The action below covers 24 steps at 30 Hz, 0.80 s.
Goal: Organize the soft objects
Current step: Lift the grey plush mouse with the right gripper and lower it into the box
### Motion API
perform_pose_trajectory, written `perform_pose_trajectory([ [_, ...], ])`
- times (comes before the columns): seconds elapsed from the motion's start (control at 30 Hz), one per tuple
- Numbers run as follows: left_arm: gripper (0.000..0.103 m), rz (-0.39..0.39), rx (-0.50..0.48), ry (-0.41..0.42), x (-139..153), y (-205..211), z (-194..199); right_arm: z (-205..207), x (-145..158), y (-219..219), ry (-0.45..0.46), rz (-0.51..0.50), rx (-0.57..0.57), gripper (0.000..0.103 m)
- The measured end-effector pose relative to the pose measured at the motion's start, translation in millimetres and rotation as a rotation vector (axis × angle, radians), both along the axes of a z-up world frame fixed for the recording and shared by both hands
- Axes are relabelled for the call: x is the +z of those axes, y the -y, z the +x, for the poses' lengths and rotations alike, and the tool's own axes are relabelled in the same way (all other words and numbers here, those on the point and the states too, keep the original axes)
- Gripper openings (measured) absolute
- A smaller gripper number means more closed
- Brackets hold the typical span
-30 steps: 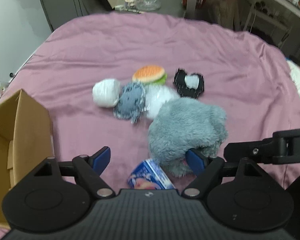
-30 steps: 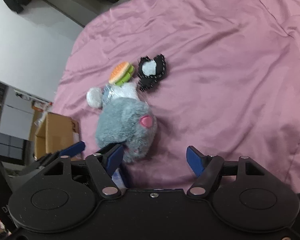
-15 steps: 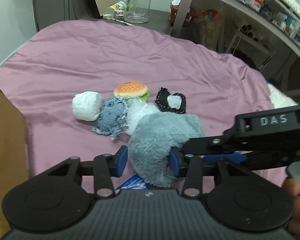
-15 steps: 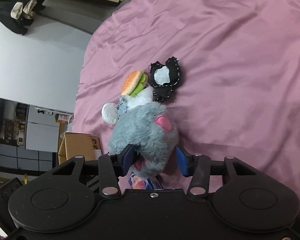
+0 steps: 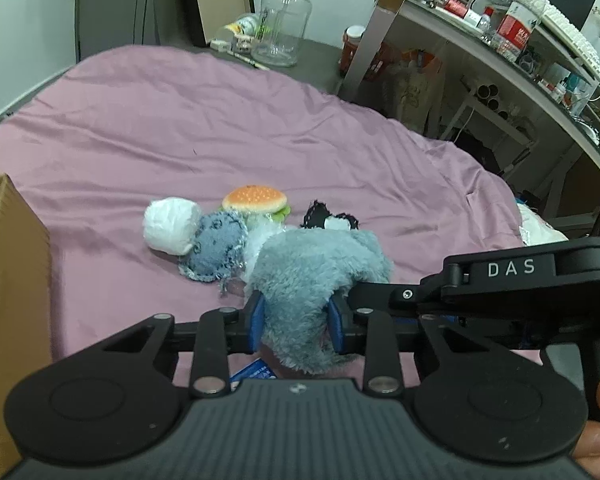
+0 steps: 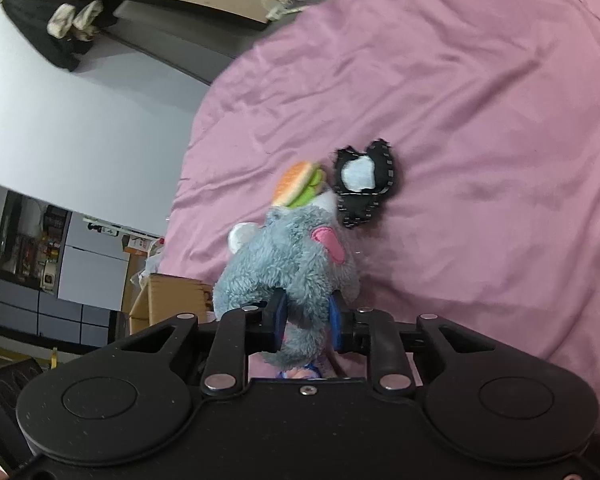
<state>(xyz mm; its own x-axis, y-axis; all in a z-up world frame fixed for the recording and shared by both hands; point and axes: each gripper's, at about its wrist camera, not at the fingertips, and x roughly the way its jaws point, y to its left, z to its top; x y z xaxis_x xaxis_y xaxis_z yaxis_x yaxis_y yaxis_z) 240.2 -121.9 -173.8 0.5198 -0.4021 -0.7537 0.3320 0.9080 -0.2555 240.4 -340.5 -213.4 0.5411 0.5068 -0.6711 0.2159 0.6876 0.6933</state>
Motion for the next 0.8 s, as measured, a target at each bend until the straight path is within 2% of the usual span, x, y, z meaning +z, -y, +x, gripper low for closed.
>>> perform_pose_trajectory([
  [0.4,0.03,-0.026,0.029,0.037,35.1,-26.9,-18.1,-23.9,40.9,-33.6,0.096,-0.064,0.023,0.018],
  [0.57,0.03,-0.04,0.055,0.096,54.8,-45.6,-30.4,-33.2,62.7,-54.8,0.144,-0.072,0.014,0.017],
  [0.8,0.029,-0.067,0.071,0.126,72.1,-73.5,-39.8,-41.8,82.7,-82.5,0.191,-0.095,0.02,0.017],
])
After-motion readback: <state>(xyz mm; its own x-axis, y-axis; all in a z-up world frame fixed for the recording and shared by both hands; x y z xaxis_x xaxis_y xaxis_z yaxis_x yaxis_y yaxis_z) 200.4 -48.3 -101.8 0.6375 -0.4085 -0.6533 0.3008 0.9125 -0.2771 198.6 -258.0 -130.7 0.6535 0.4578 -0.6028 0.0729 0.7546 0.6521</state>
